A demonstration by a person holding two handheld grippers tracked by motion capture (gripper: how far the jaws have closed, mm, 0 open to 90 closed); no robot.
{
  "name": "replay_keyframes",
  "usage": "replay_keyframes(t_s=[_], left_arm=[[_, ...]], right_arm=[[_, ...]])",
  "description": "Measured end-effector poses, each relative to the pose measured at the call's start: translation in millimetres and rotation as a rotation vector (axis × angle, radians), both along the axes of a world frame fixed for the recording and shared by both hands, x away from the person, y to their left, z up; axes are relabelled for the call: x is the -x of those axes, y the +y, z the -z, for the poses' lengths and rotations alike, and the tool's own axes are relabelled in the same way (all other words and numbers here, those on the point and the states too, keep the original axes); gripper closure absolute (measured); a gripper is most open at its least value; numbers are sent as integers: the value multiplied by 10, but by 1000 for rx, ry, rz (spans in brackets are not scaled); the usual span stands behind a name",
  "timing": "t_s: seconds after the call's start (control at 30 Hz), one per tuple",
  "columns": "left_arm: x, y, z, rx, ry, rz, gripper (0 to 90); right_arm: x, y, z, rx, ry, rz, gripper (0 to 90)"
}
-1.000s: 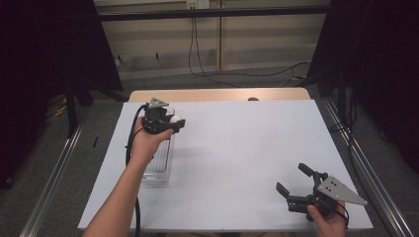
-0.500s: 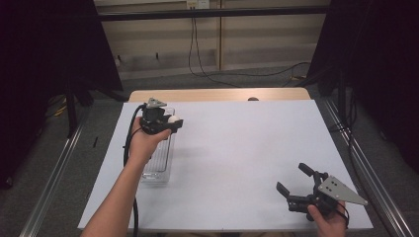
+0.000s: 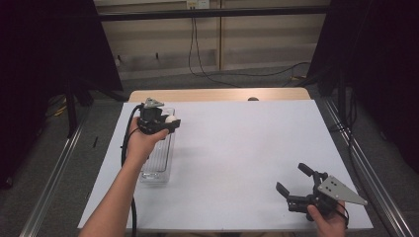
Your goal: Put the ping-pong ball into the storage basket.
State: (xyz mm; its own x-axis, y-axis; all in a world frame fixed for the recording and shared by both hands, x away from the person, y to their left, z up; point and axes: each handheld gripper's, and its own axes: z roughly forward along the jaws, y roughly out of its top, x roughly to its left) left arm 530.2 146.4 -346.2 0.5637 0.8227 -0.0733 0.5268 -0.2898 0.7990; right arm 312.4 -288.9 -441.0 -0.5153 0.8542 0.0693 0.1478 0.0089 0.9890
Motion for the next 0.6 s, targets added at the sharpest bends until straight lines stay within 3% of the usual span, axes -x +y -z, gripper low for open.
replay_keyframes(t_s=[0.07,0.1,0.3,0.33,0.47,0.53,0.6], left_arm=[[0,11,1,-3,0,0,511],[0,30,-5,-23,4,13,511],[4,51,0,-7,0,-7,511],[2,69,-6,-27,2,4,511],[6,80,-1,-7,1,-15,511],[2,106,-7,-26,0,-7,511],[4,105,-2,-8,-2,-17,511]], right_arm=[[0,1,1,0,1,-1,11],[-2,3,2,0,-2,1,11],[-2,3,3,1,-2,-1,11],[-2,3,3,0,-2,0,11],[-2,3,3,-1,-2,1,11],[-3,3,4,3,-4,-1,11],[-1,5,3,2,-2,-5,11]])
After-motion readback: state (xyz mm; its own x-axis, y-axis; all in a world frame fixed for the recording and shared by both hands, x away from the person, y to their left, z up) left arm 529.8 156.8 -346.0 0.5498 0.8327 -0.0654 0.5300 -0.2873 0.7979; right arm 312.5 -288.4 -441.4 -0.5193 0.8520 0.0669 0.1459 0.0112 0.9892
